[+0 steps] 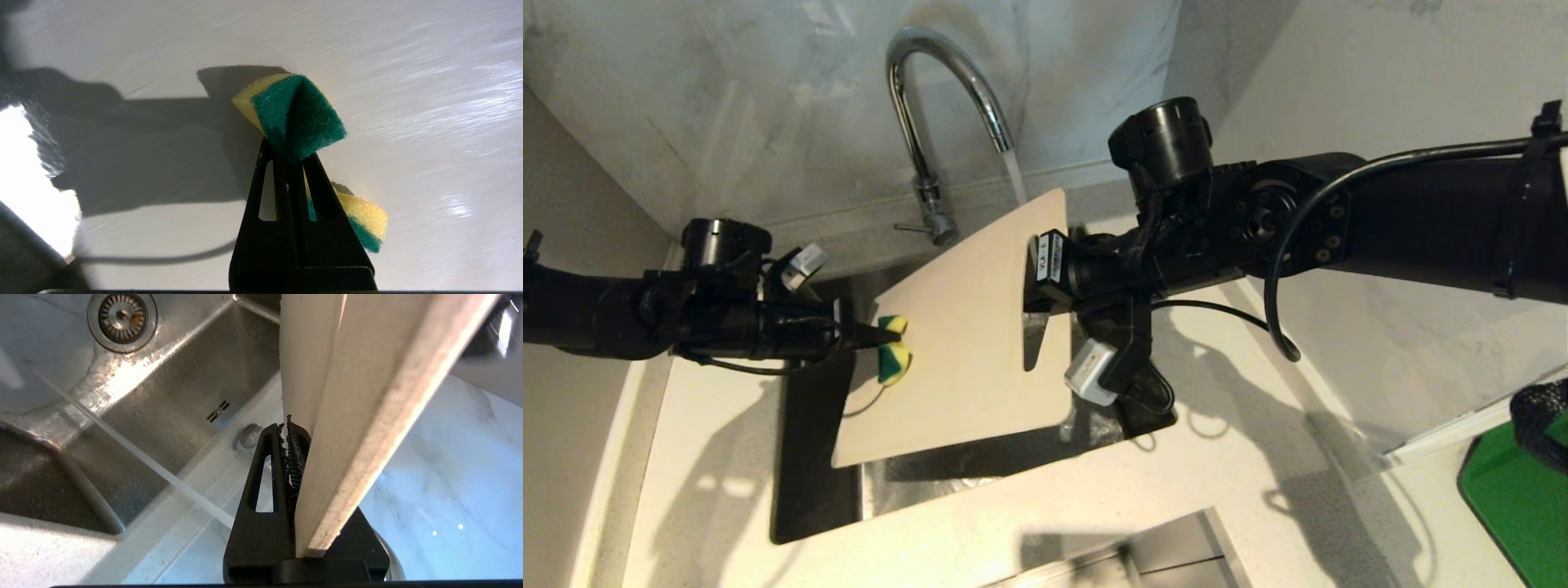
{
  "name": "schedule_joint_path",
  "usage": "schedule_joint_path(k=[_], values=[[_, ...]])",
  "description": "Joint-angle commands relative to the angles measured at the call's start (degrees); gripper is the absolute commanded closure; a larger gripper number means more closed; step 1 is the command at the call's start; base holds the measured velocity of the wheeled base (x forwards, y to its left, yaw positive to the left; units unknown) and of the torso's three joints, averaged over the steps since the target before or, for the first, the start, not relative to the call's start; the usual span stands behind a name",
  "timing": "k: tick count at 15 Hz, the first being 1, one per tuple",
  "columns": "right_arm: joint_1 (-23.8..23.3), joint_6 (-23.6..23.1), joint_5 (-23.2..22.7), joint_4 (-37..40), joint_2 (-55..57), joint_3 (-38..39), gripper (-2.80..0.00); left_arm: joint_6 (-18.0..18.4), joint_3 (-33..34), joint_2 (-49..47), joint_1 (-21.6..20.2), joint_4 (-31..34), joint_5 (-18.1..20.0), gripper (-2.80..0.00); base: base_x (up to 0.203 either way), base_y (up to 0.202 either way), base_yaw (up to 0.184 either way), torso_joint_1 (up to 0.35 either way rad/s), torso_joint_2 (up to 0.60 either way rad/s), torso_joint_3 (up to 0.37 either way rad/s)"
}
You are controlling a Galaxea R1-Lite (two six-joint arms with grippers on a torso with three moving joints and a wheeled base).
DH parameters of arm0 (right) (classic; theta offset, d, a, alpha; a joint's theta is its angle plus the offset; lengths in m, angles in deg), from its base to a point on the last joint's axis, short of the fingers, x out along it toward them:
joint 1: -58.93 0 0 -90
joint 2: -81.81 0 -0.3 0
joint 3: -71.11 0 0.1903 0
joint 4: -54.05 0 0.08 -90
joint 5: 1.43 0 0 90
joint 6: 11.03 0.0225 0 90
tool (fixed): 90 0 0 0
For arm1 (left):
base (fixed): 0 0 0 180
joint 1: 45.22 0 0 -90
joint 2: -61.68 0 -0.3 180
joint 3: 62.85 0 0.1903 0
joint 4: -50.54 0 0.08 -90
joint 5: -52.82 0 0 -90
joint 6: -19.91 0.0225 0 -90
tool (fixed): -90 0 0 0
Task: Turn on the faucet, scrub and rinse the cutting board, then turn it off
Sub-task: Scrub the cutting board underwater
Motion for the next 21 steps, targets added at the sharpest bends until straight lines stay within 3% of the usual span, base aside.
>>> schedule_joint_path(k=[1,5,9,12,14,21], values=[[-0.5,-0.8,-0.2,0.1,-0.7,0.1,0.0,1.2,4.6,-0.8,-4.8,-1.3,2.2,0.0,0.0,0.0,0.0,0.0,0.0,0.0],[-1.0,-0.9,-0.2,0.1,-1.1,0.5,0.0,5.5,10.3,-3.1,-11.3,-5.0,3.7,0.0,0.0,0.0,0.0,0.0,0.0,0.0],[-1.0,-0.9,-0.2,0.1,-1.1,0.5,0.0,5.6,11.0,-1.8,-12.3,-6.0,5.7,0.0,0.0,0.0,0.0,0.0,0.0,0.0],[-1.0,-0.9,-0.2,0.1,-1.1,0.6,0.0,4.2,10.2,1.9,-8.1,-5.7,5.7,0.0,0.0,0.0,0.0,0.0,0.0,0.0],[-1.0,-0.8,-0.2,0.1,-1.1,1.1,0.0,-0.5,6.9,4.4,-3.4,-5.1,5.5,0.0,0.0,0.0,0.0,0.0,0.0,0.0],[-0.9,-0.4,-0.2,0.0,-1.4,1.3,0.0,-13.4,-16.7,4.3,10.4,3.3,5.1,0.0,0.0,0.0,0.0,0.0,0.0,0.0]])
